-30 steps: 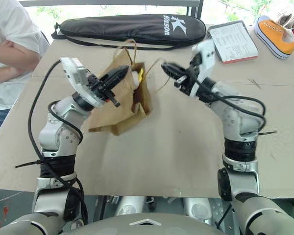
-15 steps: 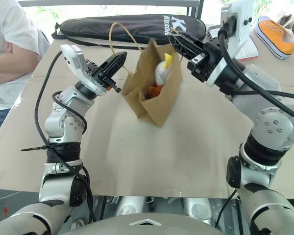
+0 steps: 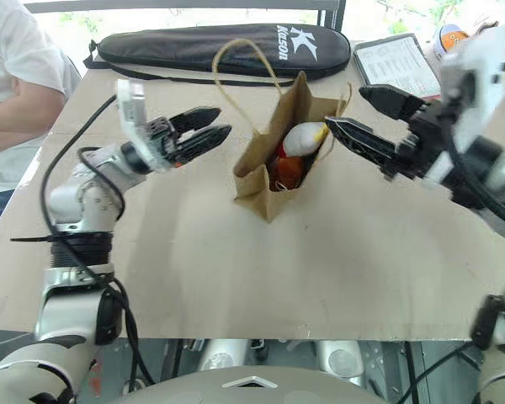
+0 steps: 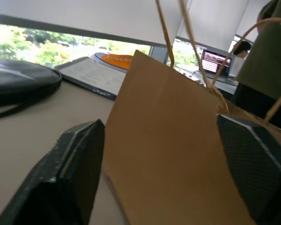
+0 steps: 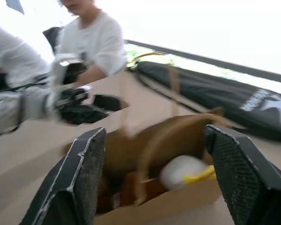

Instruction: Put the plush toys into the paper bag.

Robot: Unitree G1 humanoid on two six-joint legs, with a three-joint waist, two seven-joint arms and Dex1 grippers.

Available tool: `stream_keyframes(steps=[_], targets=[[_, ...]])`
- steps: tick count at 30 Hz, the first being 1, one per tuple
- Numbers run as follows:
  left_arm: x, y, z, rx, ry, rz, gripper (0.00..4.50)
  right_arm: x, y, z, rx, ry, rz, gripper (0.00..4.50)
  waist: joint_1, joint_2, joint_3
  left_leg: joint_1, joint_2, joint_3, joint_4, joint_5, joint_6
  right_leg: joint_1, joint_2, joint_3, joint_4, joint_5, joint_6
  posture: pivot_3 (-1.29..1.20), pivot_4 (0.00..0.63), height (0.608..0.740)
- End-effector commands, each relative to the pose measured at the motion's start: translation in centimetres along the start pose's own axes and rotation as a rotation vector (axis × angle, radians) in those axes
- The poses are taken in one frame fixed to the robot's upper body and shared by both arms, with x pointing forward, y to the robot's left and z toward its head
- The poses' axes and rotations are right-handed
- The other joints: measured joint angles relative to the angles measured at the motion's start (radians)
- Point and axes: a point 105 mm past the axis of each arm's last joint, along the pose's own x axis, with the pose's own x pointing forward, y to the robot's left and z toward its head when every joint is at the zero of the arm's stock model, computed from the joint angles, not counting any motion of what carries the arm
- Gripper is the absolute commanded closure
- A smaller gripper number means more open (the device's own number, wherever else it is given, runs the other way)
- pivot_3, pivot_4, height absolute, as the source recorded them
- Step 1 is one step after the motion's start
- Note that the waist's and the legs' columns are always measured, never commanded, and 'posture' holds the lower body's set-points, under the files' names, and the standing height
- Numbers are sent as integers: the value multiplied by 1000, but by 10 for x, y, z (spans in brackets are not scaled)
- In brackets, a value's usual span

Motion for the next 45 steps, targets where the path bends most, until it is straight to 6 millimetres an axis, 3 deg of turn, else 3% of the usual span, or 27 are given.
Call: stream_keyframes(steps=[1, 4, 5, 7, 8, 11, 13, 17, 28, 32, 35, 38, 42, 43, 45], targets=[[-26, -22, 9, -41, 19, -110, 56, -19, 18, 16, 1, -14, 57, 1386, 0, 0, 0, 0, 0, 0, 0, 0, 0, 0, 0, 0, -1, 0, 0, 0, 150, 740], [-32, -44, -5, -47, 89, -153, 56, -38, 3, -19, 34, 189, -59, 1386, 11, -2, -1, 0, -1, 0, 0, 0, 1, 2, -2, 0, -1, 0, 0, 0, 150, 740], [-30, -50, -10, -30, 110, -163, 56, -43, -1, -46, 51, 311, -102, 1386, 14, -3, -1, 1, -2, -1, 0, -1, 2, 4, -5, 0, -3, 0, 1, 0, 150, 740], [-26, -54, -18, 24, 140, -170, 0, -43, -3, -97, 54, 485, -144, 1904, 26, -6, -4, 0, -2, -2, 1, -1, 2, 5, -6, 1, -4, 0, 1, 0, 150, 740], [-21, -55, -24, 49, 149, -168, 0, -34, -5, -120, 47, 503, -137, 2297, 28, -6, -4, 2, -2, -1, 2, -1, 2, 6, -5, 1, -4, 0, 1, 0, 150, 740], [-10, -54, -37, 114, 166, -156, 0, 5, -15, -156, -22, 456, -130, 3528, 19, -5, -4, 2, -3, 1, 5, -1, 2, 5, -4, 1, -2, 0, 1, 0, 150, 740], [5, -56, -38, 138, 148, -152, 0, 36, -22, -156, -48, 348, -128, 4381, 8, -4, -3, 4, -3, 2, 5, -1, 2, 5, -2, 3, -1, -1, -1, 0, 150, 740], [6, -59, -38, 160, 164, -155, 0, 62, -15, -137, -88, 200, -84, 4478, 12, -3, -3, 0, -3, 0, 5, 0, 1, 0, 0, 3, 2, 0, 1, 0, 150, 740], [10, -31, -22, 364, 216, -142, 0, 75, -5, -134, -77, 126, -49, 4478, 27, -3, -2, 1, -4, 2, 3, -2, 3, 2, -1, 4, -1, -2, 3, 0, 150, 740], [24, -25, -28, 670, 303, -177, 0, 77, -5, -132, -85, 107, -71, 4478, 30, -3, -2, 1, -4, 1, 4, -2, 3, 2, 0, 3, 1, -2, 3, 0, 150, 740], [33, -26, -38, 871, 329, -212, 0, 65, 0, -129, -87, 113, -51, 4478, 30, -3, -2, 0, -5, 1, 4, -1, 1, 2, 0, 4, 0, -2, 3, 0, 150, 740], [43, -27, -48, 929, 340, -214, 0, 42, 13, -126, -96, 131, 14, 3743, 31, -3, -2, -1, -4, 2, 4, -1, 1, 1, -1, 4, -1, -2, 3, 0, 150, 740], [55, -30, -61, 1095, 334, -245, 0, 5, 23, -122, -146, 193, 26, 2109, 33, -3, -2, -1, -4, 2, 4, -3, 6, 2, -1, 4, -1, -2, 4, 0, 150, 740], [57, -30, -63, 1142, 329, -252, 0, -3, 25, -120, -159, 210, 23, 1982, 32, -3, -3, -1, -4, 1, 4, -3, 6, 2, -1, 4, -1, -2, 4, 0, 150, 740], [66, -29, -70, 1248, 326, -249, 0, -19, 27, -118, -168, 244, 7, 1000, 31, -3, -3, 1, -5, 1, 5, -4, 6, 3, -1, 4, -1, -2, 4, 0, 150, 740]])
